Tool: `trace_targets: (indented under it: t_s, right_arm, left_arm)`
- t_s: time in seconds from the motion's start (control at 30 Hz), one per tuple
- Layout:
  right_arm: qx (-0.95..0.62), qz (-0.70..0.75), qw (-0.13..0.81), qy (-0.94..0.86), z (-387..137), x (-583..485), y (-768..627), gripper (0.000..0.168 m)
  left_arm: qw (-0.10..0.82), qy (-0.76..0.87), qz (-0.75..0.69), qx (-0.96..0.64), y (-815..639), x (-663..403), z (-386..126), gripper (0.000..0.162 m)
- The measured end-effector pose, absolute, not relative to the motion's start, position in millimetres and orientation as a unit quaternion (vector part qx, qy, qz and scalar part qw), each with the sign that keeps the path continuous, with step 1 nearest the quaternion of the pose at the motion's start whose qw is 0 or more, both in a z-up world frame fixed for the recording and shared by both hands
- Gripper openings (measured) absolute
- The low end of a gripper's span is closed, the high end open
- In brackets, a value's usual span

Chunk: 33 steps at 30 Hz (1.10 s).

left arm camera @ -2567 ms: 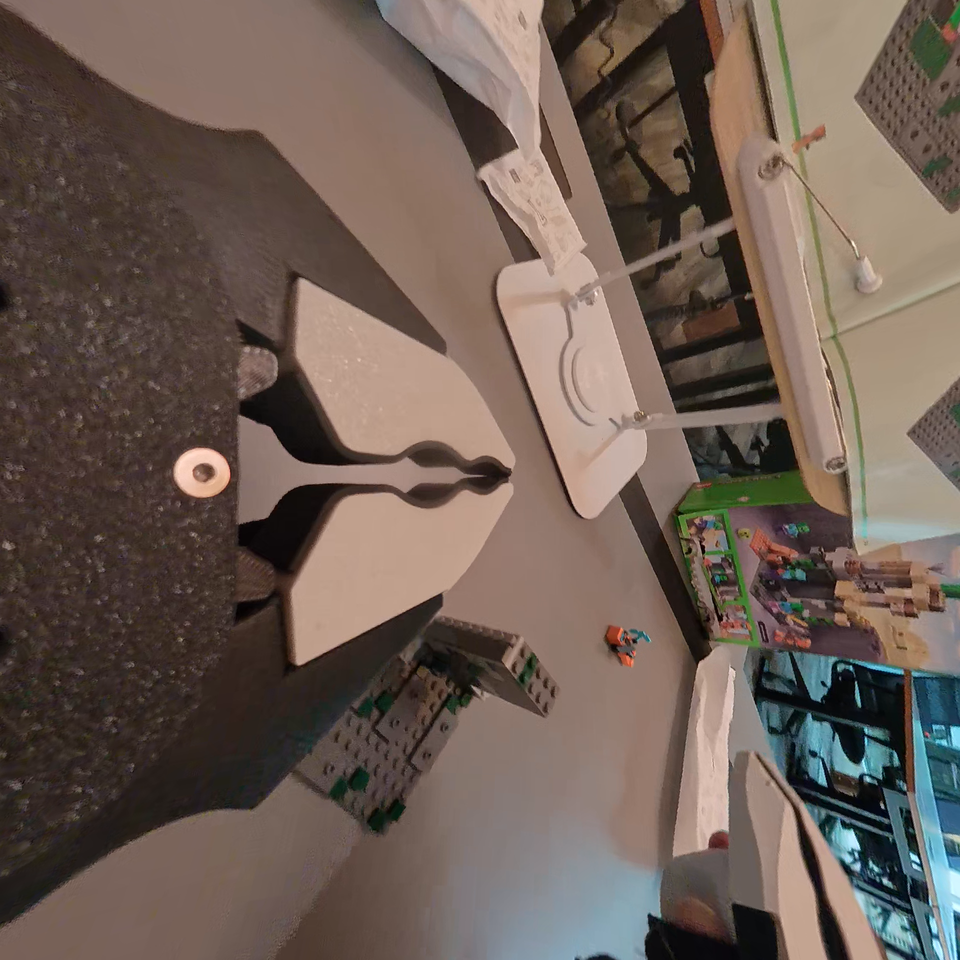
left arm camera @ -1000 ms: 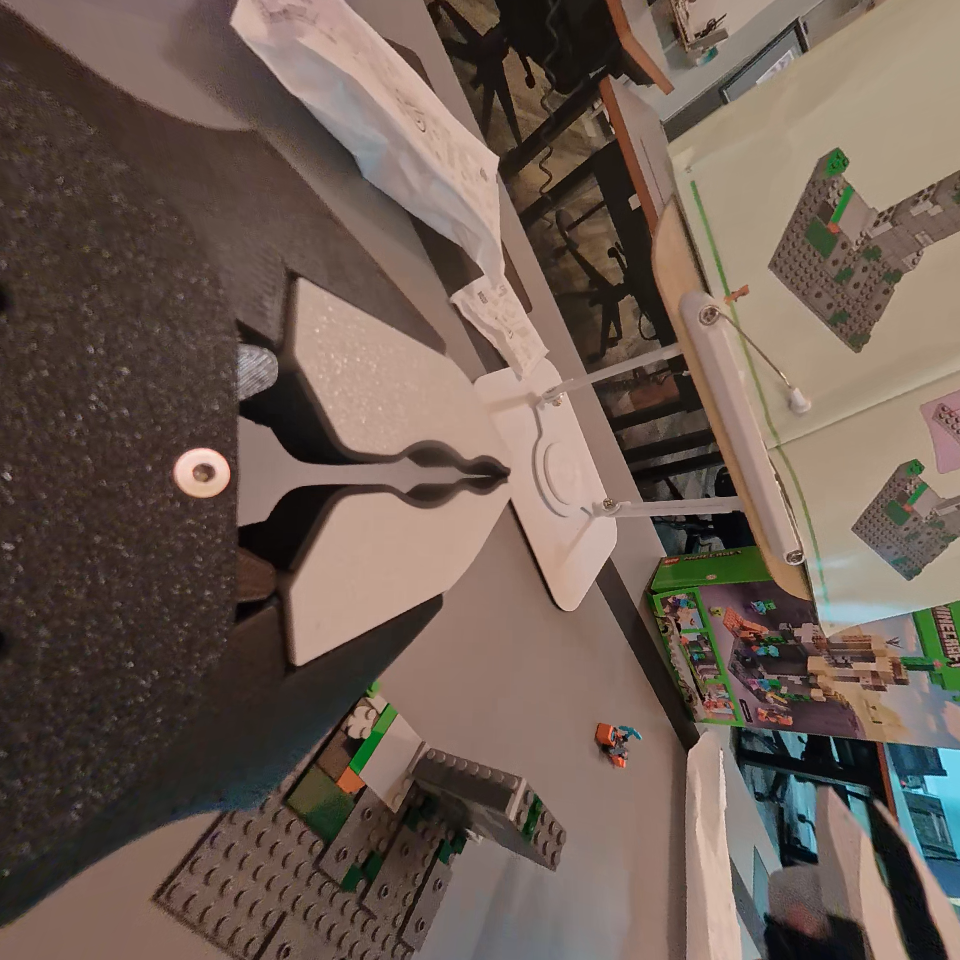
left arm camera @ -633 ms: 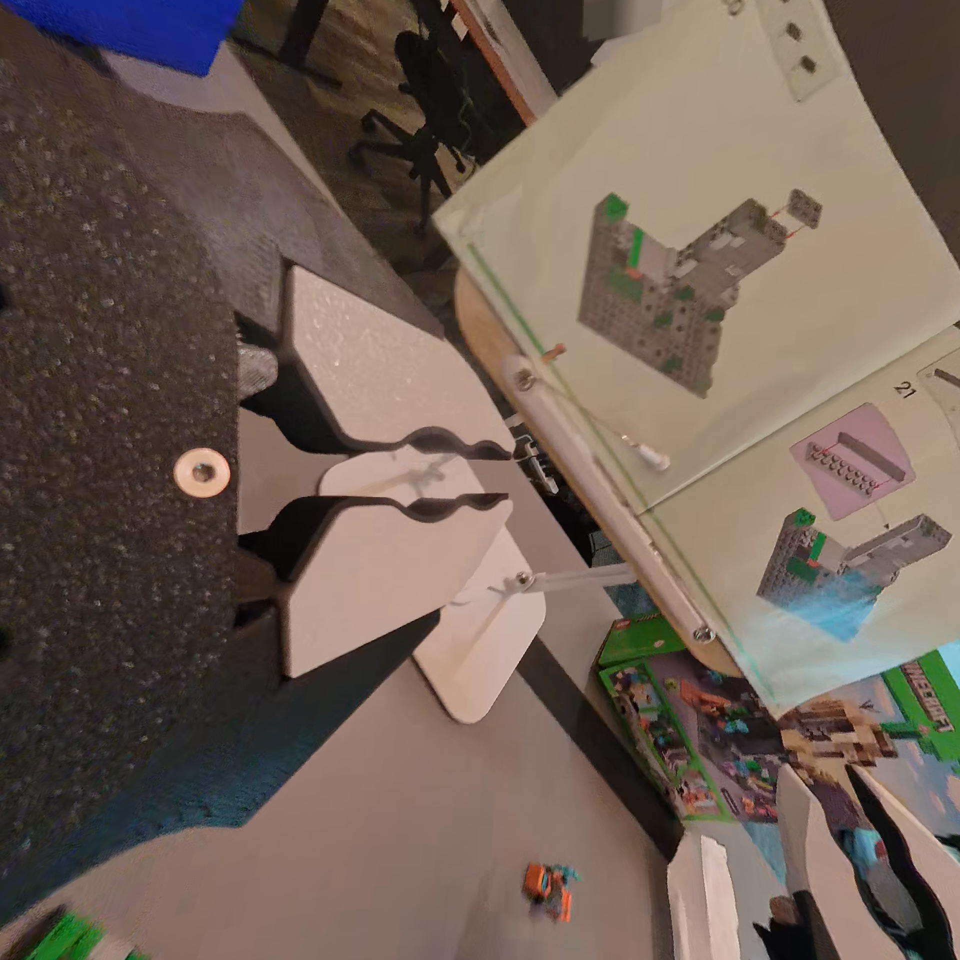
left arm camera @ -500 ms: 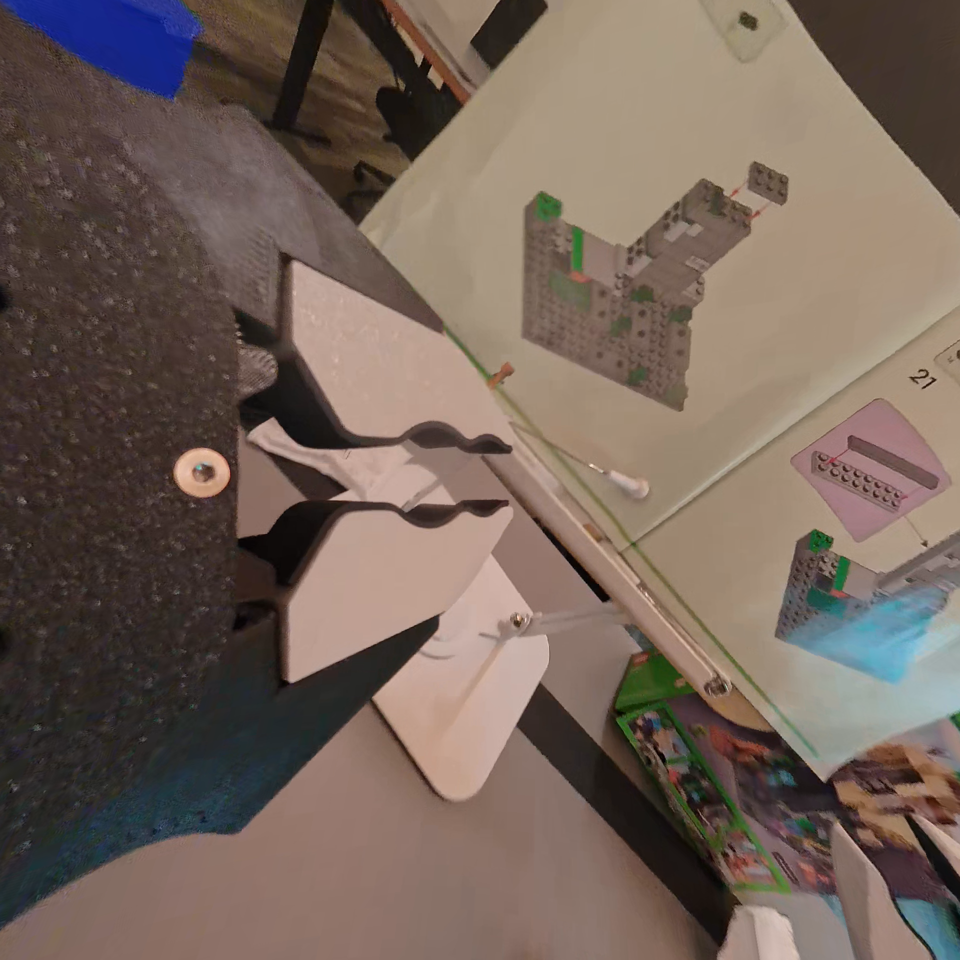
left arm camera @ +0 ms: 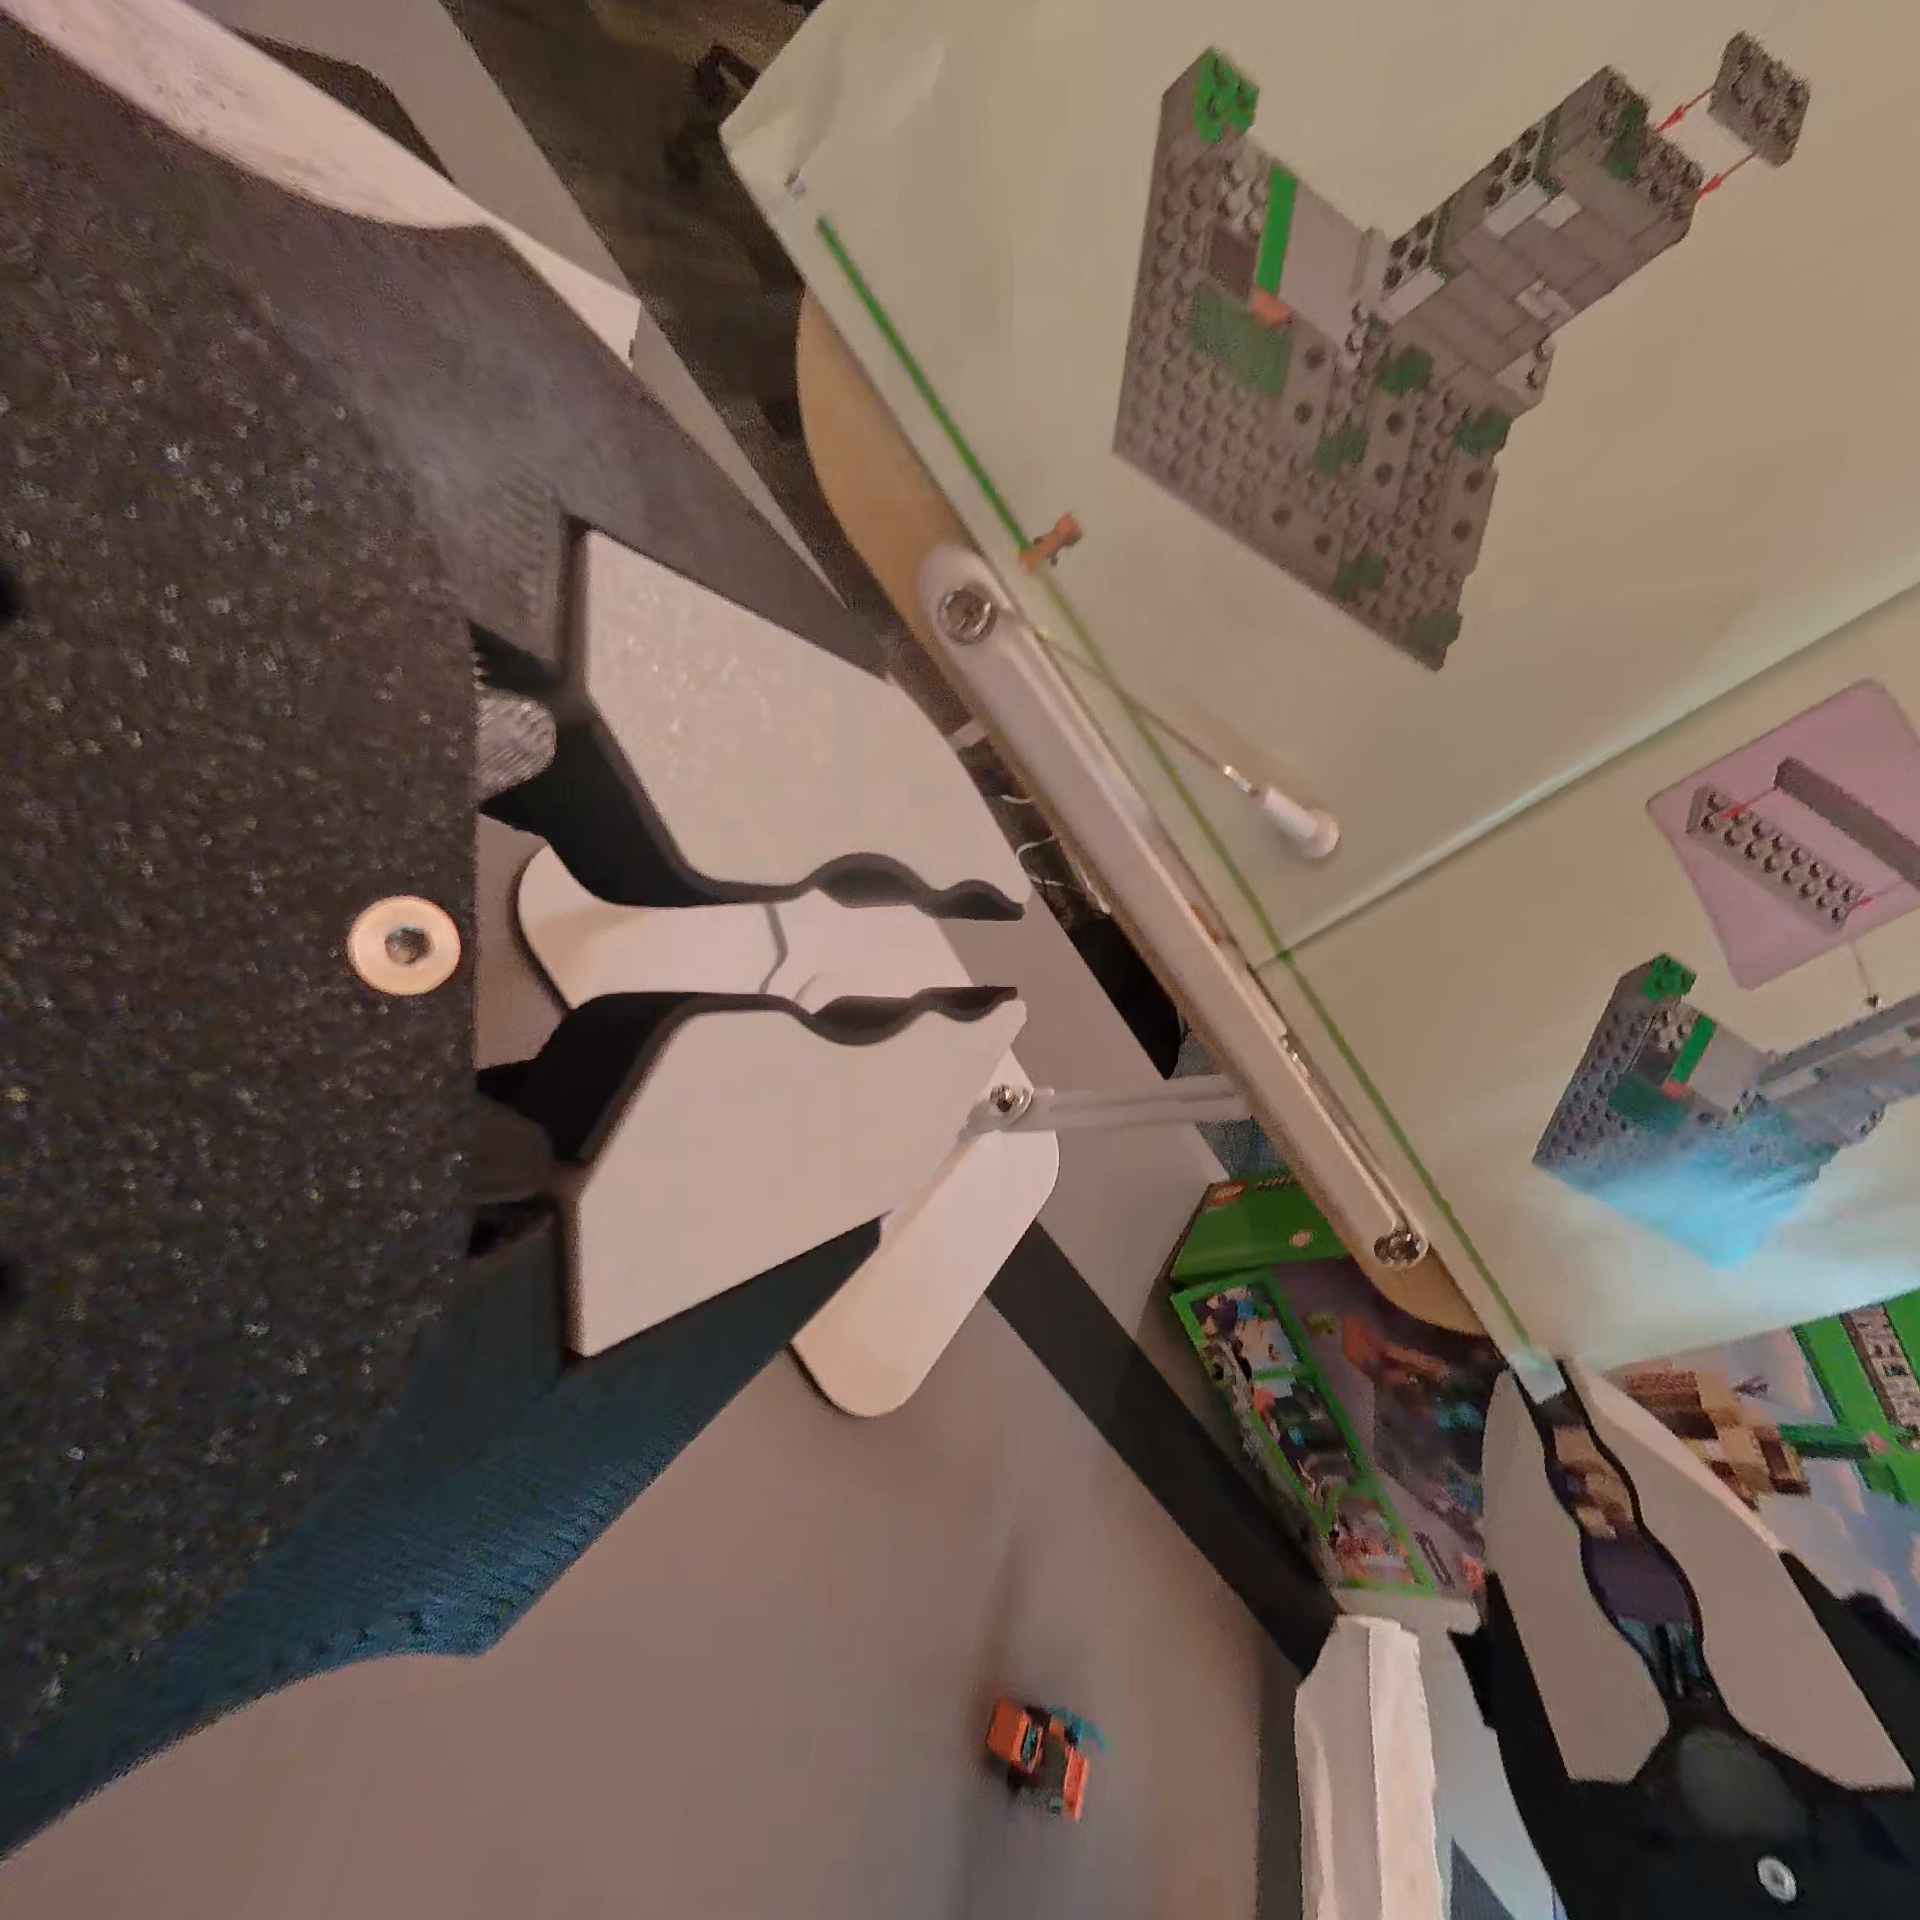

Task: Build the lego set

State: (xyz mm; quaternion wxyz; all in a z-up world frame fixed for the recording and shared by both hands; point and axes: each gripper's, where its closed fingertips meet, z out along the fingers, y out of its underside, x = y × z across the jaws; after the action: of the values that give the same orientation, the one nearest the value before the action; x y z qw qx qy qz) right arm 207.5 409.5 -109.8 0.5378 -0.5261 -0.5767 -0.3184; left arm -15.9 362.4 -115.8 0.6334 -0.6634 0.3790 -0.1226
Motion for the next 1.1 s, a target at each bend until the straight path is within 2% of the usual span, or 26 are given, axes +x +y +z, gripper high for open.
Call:
trace_targets:
  t_s: [0.13,0.4,0.7,0.97,1.1]
  right_arm:
    - [-0.518,-0.321,0.521,-0.598,-112,207,407,0.000]
    - [-0.525,-0.309,0.504,-0.612,-105,209,402,0.000]
    - [-0.521,-0.289,0.535,-0.599,-83,199,382,0.000]
    - [-0.516,-0.206,0.590,-0.586,-51,161,347,0.000]
    - [-0.519,-0.208,0.580,-0.592,-46,157,344,0.000]
  left_arm:
    - [0.624,0.382,-0.144,-0.666,351,-11,-122,0.011]
    - [0.618,0.396,-0.148,-0.663,346,-3,-122,0.011]
    - [0.625,0.414,-0.141,-0.646,347,12,-108,0.018]
    - [0.638,0.486,-0.116,-0.586,343,75,-80,0.022]
    - [0.632,0.509,-0.115,-0.573,343,107,-72,0.023]
